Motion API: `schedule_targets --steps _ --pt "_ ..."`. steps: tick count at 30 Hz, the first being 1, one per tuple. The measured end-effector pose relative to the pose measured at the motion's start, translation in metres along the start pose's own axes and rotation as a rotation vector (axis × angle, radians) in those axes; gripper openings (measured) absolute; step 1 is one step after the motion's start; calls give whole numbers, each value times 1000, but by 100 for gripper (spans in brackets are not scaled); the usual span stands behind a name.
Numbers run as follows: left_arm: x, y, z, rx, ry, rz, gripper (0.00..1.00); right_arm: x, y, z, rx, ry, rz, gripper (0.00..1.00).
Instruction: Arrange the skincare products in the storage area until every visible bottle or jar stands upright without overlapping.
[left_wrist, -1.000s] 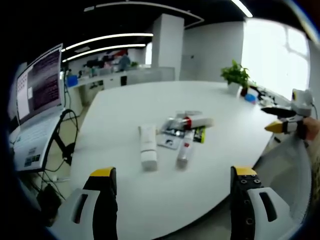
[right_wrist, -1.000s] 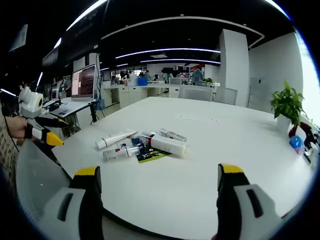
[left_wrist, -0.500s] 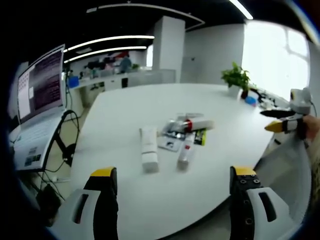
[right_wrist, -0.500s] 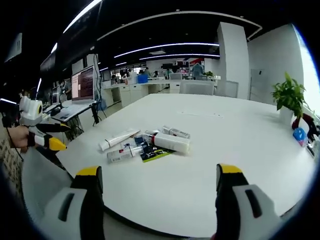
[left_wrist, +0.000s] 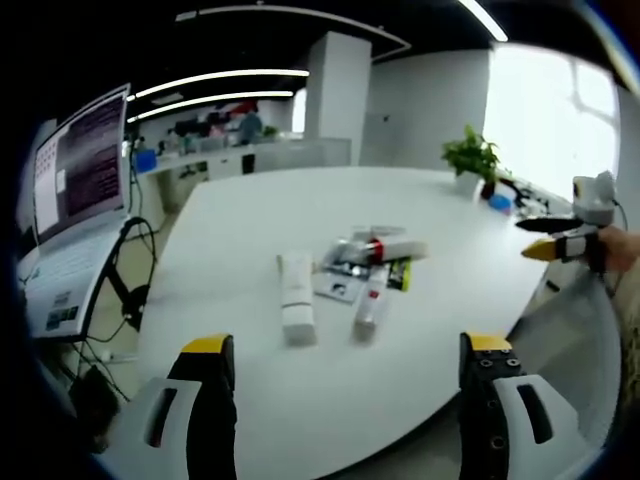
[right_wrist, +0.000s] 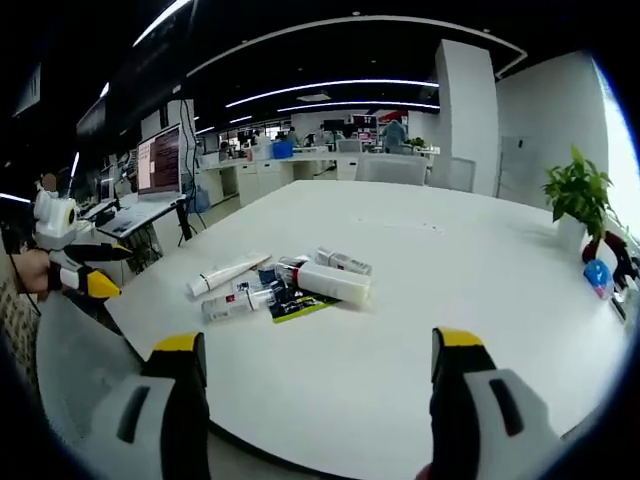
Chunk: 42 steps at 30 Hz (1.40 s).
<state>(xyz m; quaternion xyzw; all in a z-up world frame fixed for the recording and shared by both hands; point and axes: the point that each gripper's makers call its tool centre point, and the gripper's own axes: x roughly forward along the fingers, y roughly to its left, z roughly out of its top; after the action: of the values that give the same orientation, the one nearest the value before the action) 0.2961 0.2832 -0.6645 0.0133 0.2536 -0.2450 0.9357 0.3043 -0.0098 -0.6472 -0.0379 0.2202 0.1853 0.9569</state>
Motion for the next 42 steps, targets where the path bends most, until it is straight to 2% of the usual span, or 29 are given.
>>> schedule_targets --steps 10,16,24,31,34,42 --pt "0 -1 -1 4 2 -5 90 16 -7 1 -97 37 66 91" --pt "0 -1 -1 2 4 -7 90 29 -18 -9 -127 83 85 90" --pt "0 -1 -2 -2 6 -9 90 44 -21 -6 -182 106 123 87" --pt "0 -2 -2 -5 8 -13 90 67 -23 -3 -229 135 176 83" --pt "0 -1 -3 -9 12 -10 89 79 -24 -2 -285 153 207 83" --pt "0 -1 -2 -21 11 -10 90 102 -29 0 -342 178 237 78"
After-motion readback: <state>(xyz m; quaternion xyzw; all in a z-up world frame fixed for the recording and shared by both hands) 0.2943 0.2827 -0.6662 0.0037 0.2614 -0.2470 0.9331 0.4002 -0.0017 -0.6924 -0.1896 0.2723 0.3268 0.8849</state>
